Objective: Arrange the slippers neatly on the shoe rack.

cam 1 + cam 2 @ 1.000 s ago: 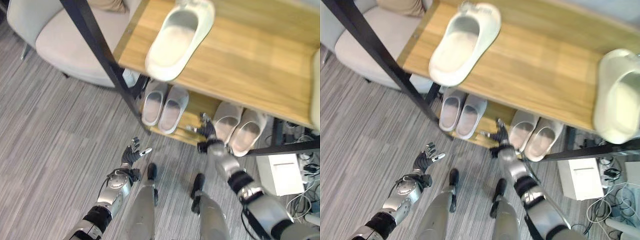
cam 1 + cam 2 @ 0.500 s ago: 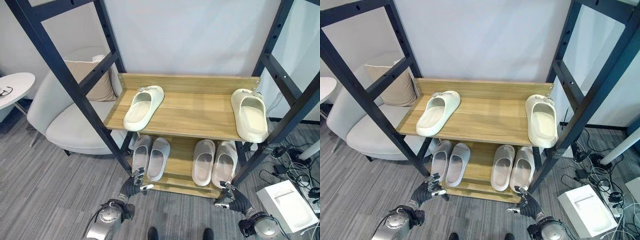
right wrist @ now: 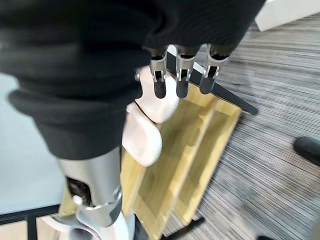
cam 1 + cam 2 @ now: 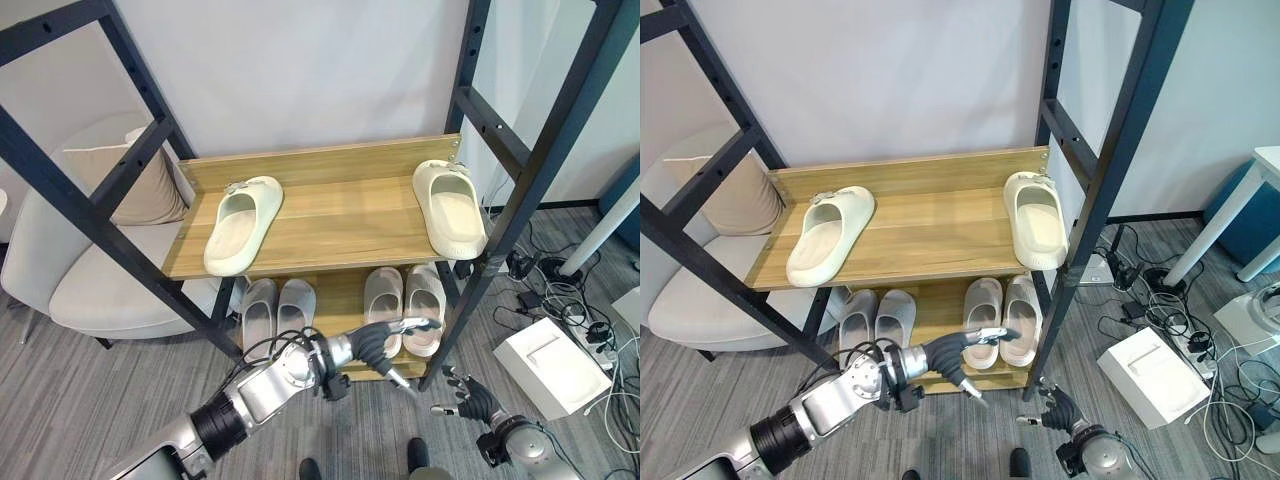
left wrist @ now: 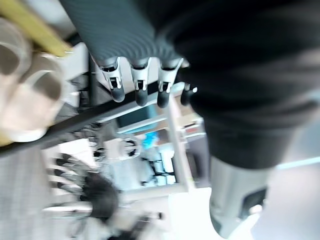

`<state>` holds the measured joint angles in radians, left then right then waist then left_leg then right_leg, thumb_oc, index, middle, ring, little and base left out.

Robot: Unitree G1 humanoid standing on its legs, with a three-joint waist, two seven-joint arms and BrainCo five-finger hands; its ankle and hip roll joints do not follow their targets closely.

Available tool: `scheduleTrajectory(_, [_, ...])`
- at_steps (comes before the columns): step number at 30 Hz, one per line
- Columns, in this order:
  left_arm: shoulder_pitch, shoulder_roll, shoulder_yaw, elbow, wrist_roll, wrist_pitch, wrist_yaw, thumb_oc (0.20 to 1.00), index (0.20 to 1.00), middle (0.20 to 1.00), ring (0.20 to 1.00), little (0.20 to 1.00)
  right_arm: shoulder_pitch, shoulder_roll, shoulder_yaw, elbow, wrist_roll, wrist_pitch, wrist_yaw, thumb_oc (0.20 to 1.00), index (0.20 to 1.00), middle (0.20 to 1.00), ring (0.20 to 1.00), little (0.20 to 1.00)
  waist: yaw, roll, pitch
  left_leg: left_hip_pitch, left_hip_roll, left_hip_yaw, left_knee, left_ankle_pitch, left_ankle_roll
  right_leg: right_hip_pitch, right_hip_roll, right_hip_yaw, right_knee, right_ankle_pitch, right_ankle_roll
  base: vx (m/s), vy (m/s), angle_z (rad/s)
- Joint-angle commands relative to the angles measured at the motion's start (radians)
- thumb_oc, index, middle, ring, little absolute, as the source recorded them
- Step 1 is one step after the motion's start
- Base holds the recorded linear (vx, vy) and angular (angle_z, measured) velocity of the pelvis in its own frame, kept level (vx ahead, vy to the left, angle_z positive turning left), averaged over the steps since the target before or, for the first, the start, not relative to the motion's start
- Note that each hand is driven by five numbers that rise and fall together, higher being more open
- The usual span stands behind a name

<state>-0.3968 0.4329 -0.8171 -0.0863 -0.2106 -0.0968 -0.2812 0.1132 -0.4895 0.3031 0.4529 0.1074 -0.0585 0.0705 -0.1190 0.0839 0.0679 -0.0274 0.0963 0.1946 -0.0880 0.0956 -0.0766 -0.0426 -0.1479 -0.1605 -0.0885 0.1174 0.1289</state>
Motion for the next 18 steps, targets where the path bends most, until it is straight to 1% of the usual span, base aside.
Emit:
scheduleTrajectory(1, [-0.1, 0.027, 0.082, -0.052, -0.171, -0.054, 0.014, 1.0, 1.0, 1.0, 1.0, 1.0, -0.039, 0.005, -0.003, -0.061, 0.023, -0.043, -0.01, 1.0, 1.0, 1.0, 1.0, 1.0, 0.013, -0.041, 0.027, 0.017, 0.003, -0.046, 0.001, -0.011, -0.033, 0.071, -0.035, -0.023, 0.013, -0.056, 0.071, 0.0, 0.0, 0.0])
scheduleTrajectory(4, [-0.119, 0.03, 0.158, -0.15, -0.278, -0.069, 0.045, 1.0, 1.0, 1.0, 1.0, 1.0, -0.014, 0.012, -0.015, -0.075, 0.042, -0.046, -0.004, 1.0, 1.0, 1.0, 1.0, 1.0, 0.018, -0.039, 0.025, 0.019, 0.003, -0.054, 0.001, -0.01, -0.035, 0.082, -0.036, -0.032, 0.009, -0.057, 0.071, 0.01, -0.004, 0.01])
scheduleTrajectory(5, [-0.124, 0.033, 0.189, -0.172, -0.289, -0.078, 0.063, 1.0, 1.0, 1.0, 1.0, 1.0, -0.008, 0.012, -0.015, -0.075, 0.045, -0.046, -0.001, 1.0, 1.0, 1.0, 1.0, 1.0, 0.02, -0.039, 0.023, 0.02, 0.003, -0.056, 0.001, -0.01, -0.037, 0.084, -0.036, -0.034, 0.007, -0.057, 0.07, 0.02, -0.013, 0.04])
scheduleTrajectory(7, [-0.126, 0.034, 0.264, -0.218, -0.302, -0.105, 0.108, 1.0, 1.0, 1.0, 1.0, 1.0, 0.001, 0.026, -0.011, -0.062, 0.047, -0.045, 0.002, 1.0, 1.0, 1.0, 1.0, 1.0, 0.029, -0.039, 0.019, 0.02, 0.003, -0.06, 0.001, -0.011, -0.039, 0.093, -0.035, -0.041, 0.002, -0.06, 0.07, 0.03, -0.021, 0.1])
scheduleTrajectory(8, [-0.125, 0.033, 0.337, -0.237, -0.287, -0.132, 0.153, 1.0, 1.0, 1.0, 1.0, 1.0, 0.01, 0.036, -0.008, -0.059, 0.048, -0.043, 0.007, 1.0, 1.0, 1.0, 1.0, 1.0, 0.037, -0.042, 0.015, 0.021, 0.004, -0.061, 0.001, -0.011, -0.04, 0.097, -0.034, -0.046, 0.001, -0.063, 0.069, 0.04, -0.027, 0.16])
scheduleTrajectory(9, [-0.122, 0.039, 0.385, -0.247, -0.252, -0.144, 0.19, 1.0, 1.0, 1.0, 1.0, 1.0, 0.017, 0.041, -0.005, -0.058, 0.049, -0.041, 0.01, 1.0, 1.0, 1.0, 1.0, 1.0, 0.038, -0.044, 0.012, 0.024, 0.004, -0.063, 0.001, -0.012, -0.041, 0.101, -0.033, -0.048, 0.001, -0.065, 0.068, 0.04, -0.023, 0.15])
scheduleTrajectory(11, [-0.13, 0.055, 0.484, -0.231, -0.105, -0.178, 0.286, 1.0, 1.0, 1.0, 1.0, 1.0, 0.027, 0.051, 0.002, -0.053, 0.043, -0.038, 0.019, 1.0, 1.0, 1.0, 1.0, 1.0, 0.046, -0.05, 0.006, 0.027, 0.005, -0.063, 0.001, -0.014, -0.044, 0.104, -0.031, -0.051, 0.001, -0.069, 0.066, 0.04, -0.02, 0.1])
scheduleTrajectory(12, [-0.132, 0.066, 0.53, -0.205, 0.005, -0.188, 0.361, 1.0, 1.0, 1.0, 1.0, 1.0, 0.031, 0.056, 0.004, -0.048, 0.045, -0.039, 0.02, 1.0, 1.0, 1.0, 1.0, 1.0, 0.047, -0.052, 0.005, 0.028, 0.006, -0.063, 0.001, -0.015, -0.045, 0.106, -0.03, -0.051, 0.001, -0.071, 0.065, 0.03, -0.02, 0.04])
scheduleTrajectory(13, [-0.139, 0.076, 0.552, -0.178, 0.108, -0.193, 0.413, 1.0, 1.0, 1.0, 1.0, 1.0, 0.028, 0.061, 0.013, -0.038, 0.048, -0.041, 0.025, 1.0, 1.0, 1.0, 1.0, 1.0, 0.045, -0.055, 0.005, 0.029, 0.007, -0.062, 0.001, -0.016, -0.047, 0.107, -0.029, -0.05, 0.001, -0.072, 0.064, 0.04, -0.019, 0.04])
scheduleTrajectory(14, [-0.166, 0.113, 0.597, -0.091, 0.328, -0.167, 0.537, 1.0, 1.0, 1.0, 1.0, 1.0, 0.02, 0.065, 0.031, -0.016, 0.049, -0.047, 0.025, 1.0, 1.0, 1.0, 1.0, 1.0, 0.042, -0.056, 0.0, 0.029, 0.01, -0.056, 0.001, -0.018, -0.049, 0.106, -0.026, -0.047, 0.001, -0.074, 0.064, 0.0, 0.0, 0.0])
scheduleTrajectory(15, [-0.172, 0.113, 0.591, -0.083, 0.339, -0.169, 0.549, 1.0, 1.0, 1.0, 1.0, 1.0, 0.016, 0.067, 0.033, -0.013, 0.05, -0.048, 0.025, 1.0, 1.0, 1.0, 1.0, 1.0, 0.041, -0.058, 0.002, 0.03, 0.01, -0.055, 0.001, -0.018, -0.049, 0.106, -0.026, -0.046, 0.001, -0.074, 0.064, 0.03, -0.006, -0.01])
scheduleTrajectory(16, [-0.19, 0.138, 0.596, -0.044, 0.413, -0.154, 0.56, 1.0, 1.0, 1.0, 1.0, 1.0, 0.014, 0.064, 0.038, -0.008, 0.049, -0.051, 0.026, 1.0, 1.0, 1.0, 1.0, 1.0, 0.038, -0.057, -0.001, 0.031, 0.011, -0.053, 0.001, -0.02, -0.049, 0.105, -0.026, -0.045, 0.001, -0.074, 0.065, 0.03, 0.005, -0.05])
scheduleTrajectory(17, [-0.233, 0.197, 0.598, 0.062, 0.495, -0.137, 0.609, 1.0, 1.0, 1.0, 1.0, 1.0, 0.011, 0.059, 0.049, 0.003, 0.053, -0.054, 0.03, 1.0, 1.0, 1.0, 1.0, 1.0, 0.028, -0.056, -0.005, 0.035, 0.013, -0.045, 0.001, -0.022, -0.049, 0.103, -0.024, -0.038, 0.001, -0.073, 0.066, 0.04, 0.007, -0.06])
scheduleTrajectory(18, [-0.255, 0.215, 0.596, 0.091, 0.517, -0.134, 0.631, 1.0, 1.0, 1.0, 1.0, 1.0, 0.009, 0.061, 0.05, 0.007, 0.055, -0.055, 0.03, 1.0, 1.0, 1.0, 1.0, 1.0, 0.027, -0.057, -0.005, 0.036, 0.014, -0.042, 0.001, -0.023, -0.049, 0.103, -0.024, -0.035, 0.001, -0.073, 0.067, 0.03, 0.005, -0.07])
